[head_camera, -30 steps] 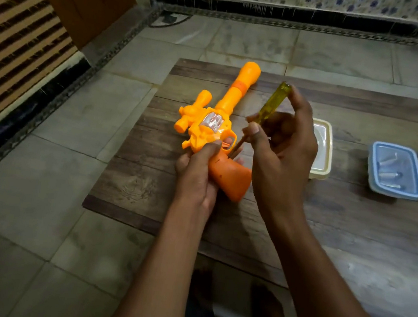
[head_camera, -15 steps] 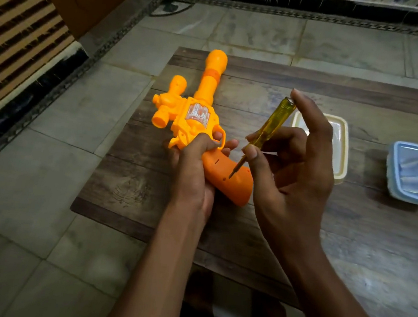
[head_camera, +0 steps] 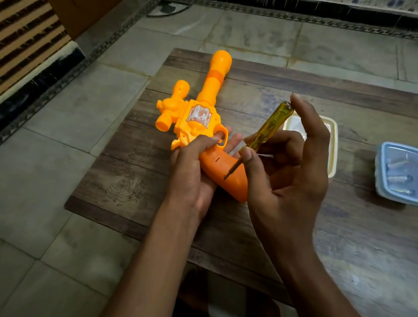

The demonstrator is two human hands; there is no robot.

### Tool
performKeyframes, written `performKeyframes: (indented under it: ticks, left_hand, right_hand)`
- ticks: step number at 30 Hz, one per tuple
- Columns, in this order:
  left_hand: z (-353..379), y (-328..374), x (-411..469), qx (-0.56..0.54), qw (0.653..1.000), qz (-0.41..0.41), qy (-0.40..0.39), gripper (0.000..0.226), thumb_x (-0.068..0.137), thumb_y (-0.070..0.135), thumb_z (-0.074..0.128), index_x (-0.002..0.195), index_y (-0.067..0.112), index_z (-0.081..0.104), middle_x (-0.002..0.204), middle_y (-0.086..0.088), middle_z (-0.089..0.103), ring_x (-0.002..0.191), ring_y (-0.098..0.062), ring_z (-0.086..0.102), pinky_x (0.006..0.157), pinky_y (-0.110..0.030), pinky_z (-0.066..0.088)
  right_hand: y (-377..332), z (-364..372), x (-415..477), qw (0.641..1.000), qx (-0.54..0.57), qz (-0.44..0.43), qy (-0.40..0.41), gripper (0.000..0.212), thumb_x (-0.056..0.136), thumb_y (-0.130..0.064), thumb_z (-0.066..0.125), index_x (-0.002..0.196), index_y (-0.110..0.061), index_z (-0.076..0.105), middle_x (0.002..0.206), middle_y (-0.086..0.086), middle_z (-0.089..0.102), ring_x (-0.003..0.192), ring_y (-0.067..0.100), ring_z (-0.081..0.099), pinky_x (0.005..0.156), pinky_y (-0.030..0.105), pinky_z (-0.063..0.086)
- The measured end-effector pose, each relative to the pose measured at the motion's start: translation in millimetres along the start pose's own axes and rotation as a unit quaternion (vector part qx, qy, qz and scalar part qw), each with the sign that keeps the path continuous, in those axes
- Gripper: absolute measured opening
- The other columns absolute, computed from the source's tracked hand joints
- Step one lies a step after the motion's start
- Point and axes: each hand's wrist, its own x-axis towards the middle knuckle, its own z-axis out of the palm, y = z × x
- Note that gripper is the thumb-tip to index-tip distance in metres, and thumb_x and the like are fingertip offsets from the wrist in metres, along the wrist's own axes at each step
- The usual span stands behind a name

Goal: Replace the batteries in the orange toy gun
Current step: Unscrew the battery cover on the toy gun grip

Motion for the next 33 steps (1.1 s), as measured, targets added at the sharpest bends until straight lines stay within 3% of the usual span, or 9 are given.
performKeyframes:
  ticks: [7, 9, 11, 14, 18, 23, 26, 30, 33]
  left_hand:
    - [0, -2, 2, 0.034, 0.999, 0.028, -0.004, 0.039, 0.093, -0.004, 0.063, 0.131, -0.002, 0.059, 0.11, -0.019, 0.077, 0.094, -0.028, 0.078, 0.103, -0.059, 0.052]
    - [2, -3, 1, 0.027, 0.999, 0.026, -0.001, 0.022, 0.093, -0.005, 0.062, 0.113, 0.003, 0.065, 0.089, -0.01, 0.08, 0.082, -0.022, 0.079, 0.103, -0.057, 0.052]
    - [3, -3, 0, 0.024, 0.999, 0.024, 0.011, 0.021, 0.092, -0.007, 0.062, 0.107, 0.007, 0.066, 0.079, -0.005, 0.079, 0.075, -0.018, 0.078, 0.098, -0.054, 0.056]
    - [3, -4, 1, 0.016, 0.999, 0.036, 0.038, 0.042, 0.088, -0.008, 0.067, 0.128, 0.005, 0.062, 0.085, -0.004, 0.079, 0.078, -0.018, 0.078, 0.085, -0.046, 0.063]
    - [1, -5, 2, 0.018, 0.998, 0.044, 0.036, 0.042, 0.089, -0.008, 0.066, 0.127, 0.01, 0.062, 0.1, -0.01, 0.08, 0.091, -0.026, 0.078, 0.092, -0.055, 0.059]
    - [5, -6, -2, 0.023, 0.998, 0.05, 0.016, 0.025, 0.091, -0.013, 0.059, 0.096, 0.01, 0.065, 0.073, -0.003, 0.078, 0.07, -0.015, 0.076, 0.093, -0.05, 0.058]
    - [6, -5, -2, 0.005, 0.999, 0.041, 0.009, 0.028, 0.093, -0.013, 0.057, 0.116, 0.002, 0.06, 0.07, -0.003, 0.078, 0.067, -0.014, 0.077, 0.082, -0.045, 0.062]
    - [5, -7, 3, 0.006, 0.999, 0.044, 0.032, 0.043, 0.092, -0.012, 0.059, 0.133, -0.001, 0.053, 0.069, -0.003, 0.077, 0.063, -0.014, 0.076, 0.063, -0.037, 0.064]
    - [1, -8, 6, 0.014, 0.997, 0.056, 0.044, 0.044, 0.088, -0.008, 0.067, 0.129, 0.007, 0.059, 0.081, -0.004, 0.079, 0.077, -0.021, 0.078, 0.079, -0.051, 0.063]
  right_hand:
    - [5, 0, 1, 0.999, -0.032, -0.018, -0.01, 0.07, 0.086, 0.012, 0.071, 0.145, -0.006, 0.039, 0.1, 0.016, 0.061, 0.088, 0.029, 0.067, 0.079, 0.036, 0.058]
    - [5, 0, 2, 0.998, -0.044, -0.026, -0.022, 0.07, 0.086, 0.012, 0.071, 0.145, -0.006, 0.039, 0.101, 0.016, 0.06, 0.089, 0.029, 0.066, 0.08, 0.035, 0.058]
    - [4, 1, 2, 0.997, -0.052, -0.035, -0.048, 0.07, 0.085, 0.013, 0.07, 0.145, -0.009, 0.039, 0.106, 0.014, 0.061, 0.09, 0.026, 0.067, 0.081, 0.036, 0.059]
    - [2, 1, 2, 0.994, -0.062, -0.054, -0.073, 0.069, 0.086, 0.012, 0.071, 0.142, -0.012, 0.04, 0.113, 0.011, 0.062, 0.094, 0.021, 0.067, 0.082, 0.036, 0.058]
    - [1, 2, 5, 0.995, -0.047, -0.054, -0.07, 0.065, 0.082, 0.017, 0.071, 0.137, -0.006, 0.047, 0.12, 0.011, 0.063, 0.107, 0.025, 0.068, 0.087, 0.042, 0.058]
    - [-1, 1, 7, 0.995, -0.048, -0.071, -0.053, 0.049, 0.087, 0.012, 0.071, 0.127, -0.008, 0.051, 0.112, 0.005, 0.062, 0.105, 0.023, 0.069, 0.086, 0.039, 0.06]
    - [0, 0, 9, 0.994, -0.064, -0.083, -0.028, 0.04, 0.088, 0.007, 0.074, 0.124, -0.001, 0.056, 0.106, 0.002, 0.061, 0.096, 0.022, 0.07, 0.083, 0.034, 0.06]
    - [3, -1, 11, 0.991, -0.086, -0.087, -0.048, 0.041, 0.092, 0.006, 0.069, 0.13, 0.0, 0.055, 0.107, 0.01, 0.068, 0.096, 0.024, 0.073, 0.083, 0.04, 0.061]
    - [7, -2, 12, 0.99, -0.093, -0.083, -0.064, 0.042, 0.092, 0.009, 0.063, 0.133, 0.002, 0.054, 0.11, 0.01, 0.07, 0.095, 0.024, 0.074, 0.083, 0.043, 0.06]
